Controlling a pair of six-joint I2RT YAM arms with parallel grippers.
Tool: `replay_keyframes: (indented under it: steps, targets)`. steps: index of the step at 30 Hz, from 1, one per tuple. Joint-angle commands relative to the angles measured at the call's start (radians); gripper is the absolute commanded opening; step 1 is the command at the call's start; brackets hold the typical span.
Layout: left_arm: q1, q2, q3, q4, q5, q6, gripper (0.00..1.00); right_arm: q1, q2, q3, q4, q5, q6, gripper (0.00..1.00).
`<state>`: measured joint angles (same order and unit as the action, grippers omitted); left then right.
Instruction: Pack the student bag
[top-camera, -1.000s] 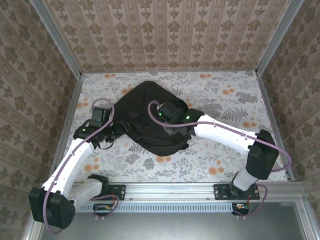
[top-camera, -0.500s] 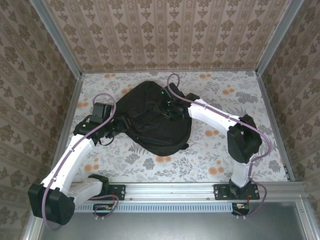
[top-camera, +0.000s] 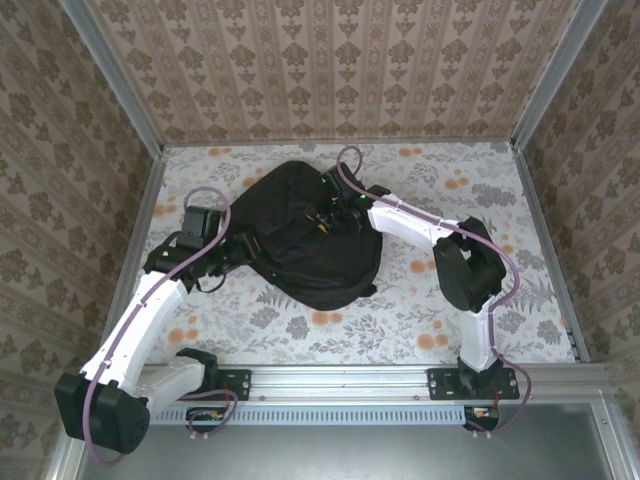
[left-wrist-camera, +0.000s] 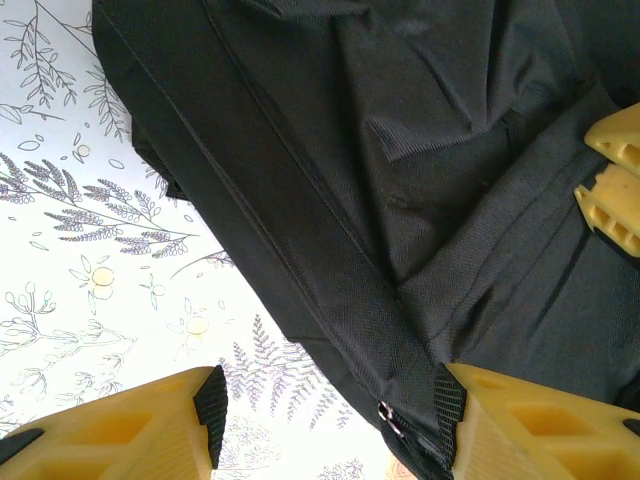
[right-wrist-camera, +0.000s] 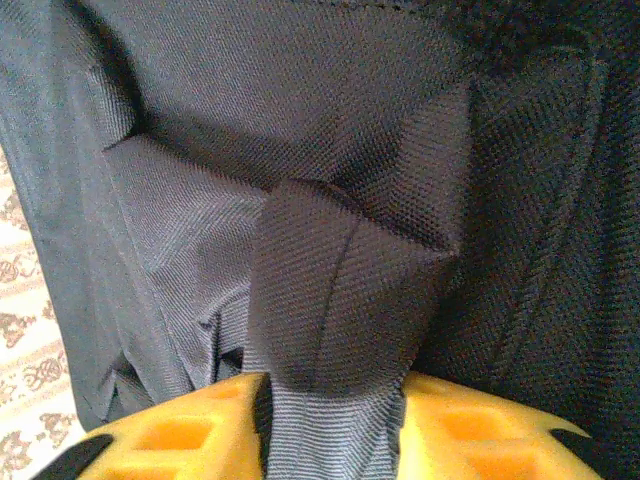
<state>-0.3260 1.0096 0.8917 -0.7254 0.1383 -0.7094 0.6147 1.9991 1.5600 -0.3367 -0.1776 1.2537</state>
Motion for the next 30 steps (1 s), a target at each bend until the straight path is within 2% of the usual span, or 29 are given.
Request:
replay_keyframes:
  steps: [1,3,11,18,25,30]
  targets:
    - [0.005,-0.008,-0.012,-0.004,0.015,0.024,0.59,-0.004,0.028,0.056,0.096,-0.038,0.012,0.22]
    - [0.006,-0.004,-0.012,-0.003,0.015,0.024,0.60,-0.005,0.030,0.068,0.110,-0.041,0.005,0.01]
    - [0.004,0.002,0.032,-0.029,-0.033,0.057,0.60,-0.007,0.019,0.154,0.076,-0.030,0.006,0.00]
    - [-0.015,0.065,0.088,-0.042,-0.078,0.106,0.65,-0.006,0.036,0.275,-0.016,-0.045,0.054,0.00]
    - [-0.139,0.183,0.213,-0.071,-0.193,0.197,0.69,0.004,0.094,0.425,-0.138,-0.065,0.059,0.00]
    - [-0.360,0.226,0.249,-0.006,-0.329,0.374,0.79,0.005,0.126,0.475,-0.161,-0.089,0.073,0.00]
